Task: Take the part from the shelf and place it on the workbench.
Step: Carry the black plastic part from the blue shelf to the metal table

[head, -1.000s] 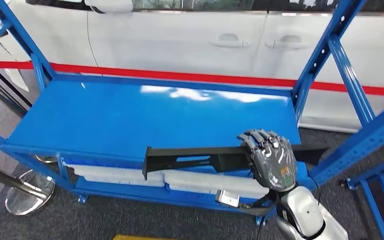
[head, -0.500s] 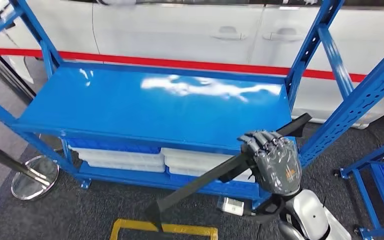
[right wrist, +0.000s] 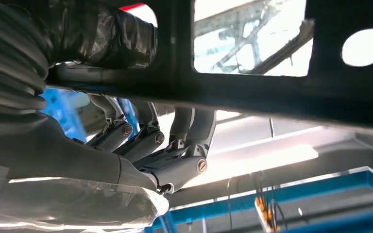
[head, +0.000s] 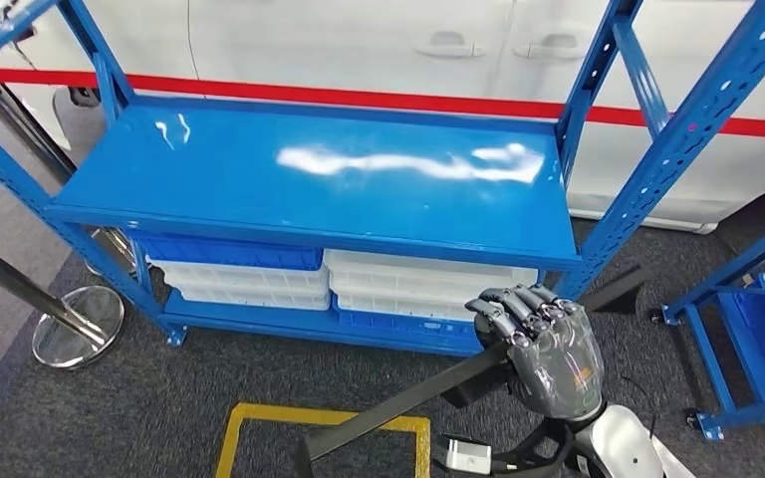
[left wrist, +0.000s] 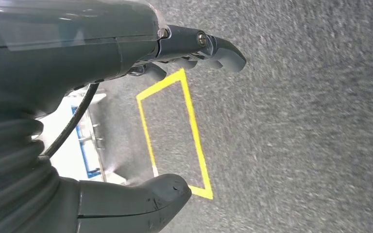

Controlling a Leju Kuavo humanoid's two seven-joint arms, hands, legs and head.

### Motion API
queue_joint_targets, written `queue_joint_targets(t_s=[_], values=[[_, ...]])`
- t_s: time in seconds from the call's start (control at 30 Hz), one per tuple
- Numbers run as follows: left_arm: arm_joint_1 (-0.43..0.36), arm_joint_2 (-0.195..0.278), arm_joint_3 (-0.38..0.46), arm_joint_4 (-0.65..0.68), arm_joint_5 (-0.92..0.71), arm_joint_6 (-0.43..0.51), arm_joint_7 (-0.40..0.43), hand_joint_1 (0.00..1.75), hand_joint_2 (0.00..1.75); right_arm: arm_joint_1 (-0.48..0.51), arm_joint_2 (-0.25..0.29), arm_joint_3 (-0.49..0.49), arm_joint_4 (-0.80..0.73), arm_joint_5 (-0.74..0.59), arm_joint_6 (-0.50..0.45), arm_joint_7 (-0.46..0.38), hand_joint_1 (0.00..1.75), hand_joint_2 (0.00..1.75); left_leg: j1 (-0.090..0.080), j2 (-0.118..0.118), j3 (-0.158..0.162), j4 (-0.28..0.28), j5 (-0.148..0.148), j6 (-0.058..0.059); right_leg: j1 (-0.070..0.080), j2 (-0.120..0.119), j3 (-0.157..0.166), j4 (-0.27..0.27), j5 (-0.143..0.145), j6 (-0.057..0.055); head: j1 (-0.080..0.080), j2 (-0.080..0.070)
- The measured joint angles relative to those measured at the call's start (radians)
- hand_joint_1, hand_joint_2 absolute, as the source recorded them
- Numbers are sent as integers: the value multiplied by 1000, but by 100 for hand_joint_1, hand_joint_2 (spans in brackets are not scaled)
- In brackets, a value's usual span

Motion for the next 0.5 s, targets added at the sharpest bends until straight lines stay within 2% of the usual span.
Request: queue_joint_targets(t_s=[0.03,0.07,0.1,0.13,0.2,0.23,0.27,0.3,0.33,0.37,0.4,0.43,0.47,0.5], values=[[1,0,0,0,0,0,0,0,175,0,-2,0,-1,-1,-1,2,175,175,2,-1,-4,2,4,-7,-1,-3,-9,-1,8,-8,0,0],[2,0,0,0,0,-1,0,0,175,0,-4,0,-1,-3,-2,3,175,175,4,-2,-11,9,-8,-14,-3,-5,-19,-1,20,-16,0,0],[3,0,0,0,0,-1,-1,0,175,0,-5,0,-3,-6,-2,3,175,175,6,-4,-22,32,-41,-20,-5,-7,-33,-3,33,-24,0,0],[4,0,0,0,0,-2,-1,0,175,0,-7,0,-5,-10,-1,3,175,175,8,-5,-35,69,-88,-26,-8,-9,-49,-4,48,-31,0,0],[4,1,0,0,0,-3,-1,0,175,1,-9,0,-8,-16,-1,3,175,175,12,-6,-60,185,-189,-35,-8,-9,-83,-3,75,-35,0,0],[4,1,0,0,0,-2,-1,0,175,1,-10,-1,-9,-18,-1,3,175,175,13,-6,-65,240,-211,-38,-8,-9,-101,-1,88,-34,0,0],[4,1,0,0,0,-2,-1,0,175,1,-11,-1,-9,-19,-1,3,175,175,15,-6,-59,276,-208,-41,-8,-9,-120,1,102,-32,0,0],[3,2,0,0,0,-2,-1,0,175,2,-11,0,-9,-20,-1,3,175,175,16,-6,-38,281,-183,-42,-8,-9,-139,4,115,-29,0,0],[3,2,0,0,0,-2,-1,0,175,2,-12,0,-9,-20,-1,3,175,175,17,-6,0,251,-152,-41,-9,-9,-156,7,126,-26,0,0],[3,2,0,0,0,-2,-1,0,175,2,-12,0,-10,-20,-1,3,175,175,18,-7,54,190,-131,-38,-10,-9,-171,11,137,-22,0,0],[2,2,0,0,0,-2,-1,0,175,2,-13,0,-12,-20,-1,3,175,175,16,-8,117,108,-130,-34,-9,-8,-182,15,146,-17,0,0],[1,2,0,0,0,-2,-1,0,175,1,-14,-1,-14,-20,-1,3,175,175,15,-9,167,36,-142,-29,-8,-9,-188,17,156,-11,0,0],[0,3,0,0,0,-2,-1,0,175,1,-15,-1,-16,-20,-1,3,175,175,12,-10,200,-17,-156,-24,-8,-10,-191,16,166,-4,0,0],[0,3,0,0,0,-1,-2,0,175,1,-16,-1,-17,-21,-1,2,175,175,8,-10,211,-44,-162,-18,-8,-10,-193,13,178,3,0,0]])
